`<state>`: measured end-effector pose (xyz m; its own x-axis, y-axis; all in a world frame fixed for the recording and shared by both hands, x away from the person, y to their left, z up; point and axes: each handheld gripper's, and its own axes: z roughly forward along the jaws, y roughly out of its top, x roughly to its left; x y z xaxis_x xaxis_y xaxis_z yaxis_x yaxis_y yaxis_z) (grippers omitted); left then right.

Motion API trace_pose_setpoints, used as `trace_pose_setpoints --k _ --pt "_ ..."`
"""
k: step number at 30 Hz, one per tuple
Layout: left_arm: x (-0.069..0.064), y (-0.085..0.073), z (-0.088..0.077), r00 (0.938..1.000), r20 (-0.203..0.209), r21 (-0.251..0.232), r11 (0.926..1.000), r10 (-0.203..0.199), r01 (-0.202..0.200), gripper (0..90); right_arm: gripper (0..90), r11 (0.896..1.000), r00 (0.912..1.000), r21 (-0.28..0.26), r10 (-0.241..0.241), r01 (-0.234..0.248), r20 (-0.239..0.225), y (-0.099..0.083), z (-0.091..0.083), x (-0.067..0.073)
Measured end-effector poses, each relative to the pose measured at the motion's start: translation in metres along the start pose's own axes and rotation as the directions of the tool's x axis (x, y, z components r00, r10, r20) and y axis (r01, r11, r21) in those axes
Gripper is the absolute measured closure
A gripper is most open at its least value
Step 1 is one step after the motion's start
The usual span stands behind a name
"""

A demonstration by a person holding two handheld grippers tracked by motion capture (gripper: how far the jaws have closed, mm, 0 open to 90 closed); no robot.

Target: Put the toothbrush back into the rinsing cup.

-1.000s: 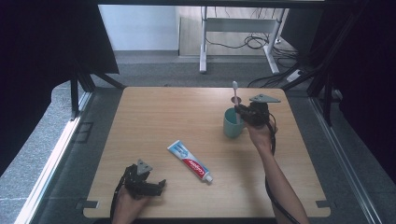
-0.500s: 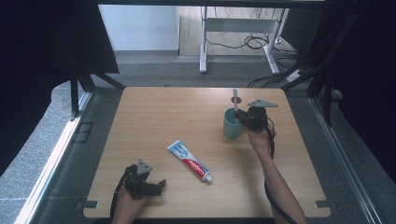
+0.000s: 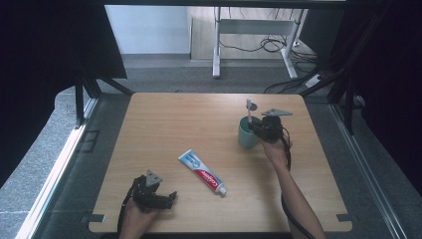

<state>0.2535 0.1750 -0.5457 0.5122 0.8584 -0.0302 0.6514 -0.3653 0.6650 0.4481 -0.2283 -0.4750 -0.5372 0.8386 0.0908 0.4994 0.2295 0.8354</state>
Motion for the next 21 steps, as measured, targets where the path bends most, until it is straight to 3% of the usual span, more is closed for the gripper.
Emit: trace_pose_setpoints --k 21 --pt "0.0 0.0 0.0 1.0 0.0 0.0 1.0 0.0 0.0 0.0 76.8 0.997 1.0 0.079 -0.004 0.004 0.007 0.006 0.017 0.004"
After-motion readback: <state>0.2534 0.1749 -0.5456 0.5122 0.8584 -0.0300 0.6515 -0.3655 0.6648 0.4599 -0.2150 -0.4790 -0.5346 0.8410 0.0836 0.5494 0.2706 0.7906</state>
